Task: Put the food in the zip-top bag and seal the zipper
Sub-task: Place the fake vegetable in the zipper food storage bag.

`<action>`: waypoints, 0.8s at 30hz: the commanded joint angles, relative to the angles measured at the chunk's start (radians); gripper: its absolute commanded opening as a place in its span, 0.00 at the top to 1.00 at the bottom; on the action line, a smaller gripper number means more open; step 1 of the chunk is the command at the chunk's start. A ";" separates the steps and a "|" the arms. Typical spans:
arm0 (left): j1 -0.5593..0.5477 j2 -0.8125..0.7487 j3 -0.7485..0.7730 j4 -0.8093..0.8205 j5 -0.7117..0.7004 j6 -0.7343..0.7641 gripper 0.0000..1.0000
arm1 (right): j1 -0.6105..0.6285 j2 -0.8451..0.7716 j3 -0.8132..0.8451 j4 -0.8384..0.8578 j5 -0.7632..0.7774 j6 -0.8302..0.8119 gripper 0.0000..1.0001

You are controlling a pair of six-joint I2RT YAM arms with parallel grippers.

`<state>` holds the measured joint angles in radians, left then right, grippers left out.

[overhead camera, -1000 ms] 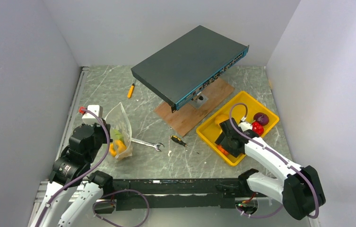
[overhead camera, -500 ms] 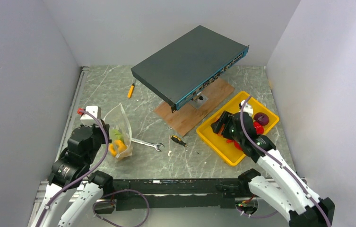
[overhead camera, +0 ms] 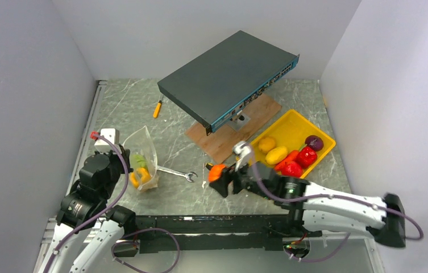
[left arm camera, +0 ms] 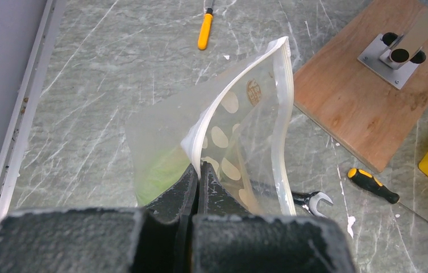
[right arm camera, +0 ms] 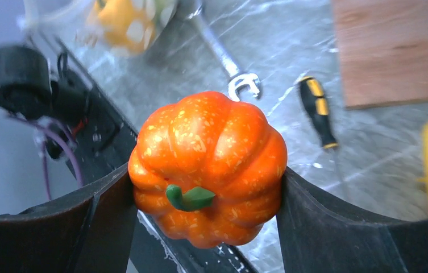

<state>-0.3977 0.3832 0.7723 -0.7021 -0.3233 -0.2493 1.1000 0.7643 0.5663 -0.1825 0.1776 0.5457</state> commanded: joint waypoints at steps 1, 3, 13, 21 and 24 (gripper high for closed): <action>0.002 0.002 0.004 0.044 -0.033 -0.004 1.00 | 0.227 0.194 0.102 0.221 0.225 -0.113 1.00; 0.003 0.002 0.002 0.048 -0.034 0.000 1.00 | 0.294 0.297 0.163 0.286 0.229 -0.170 1.00; 0.002 0.022 0.002 0.052 -0.024 0.003 1.00 | 0.314 0.674 0.467 0.370 0.157 -0.194 1.00; 0.002 -0.006 -0.001 0.048 -0.047 -0.005 1.00 | 0.288 0.886 0.762 0.283 0.161 -0.222 1.00; 0.003 -0.010 -0.001 0.047 -0.052 -0.007 1.00 | 0.243 0.919 0.802 0.320 0.131 -0.209 1.00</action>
<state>-0.3977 0.3885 0.7712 -0.7013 -0.3477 -0.2501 1.3956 1.6604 1.2881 0.0998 0.3267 0.3454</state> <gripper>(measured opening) 0.012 0.754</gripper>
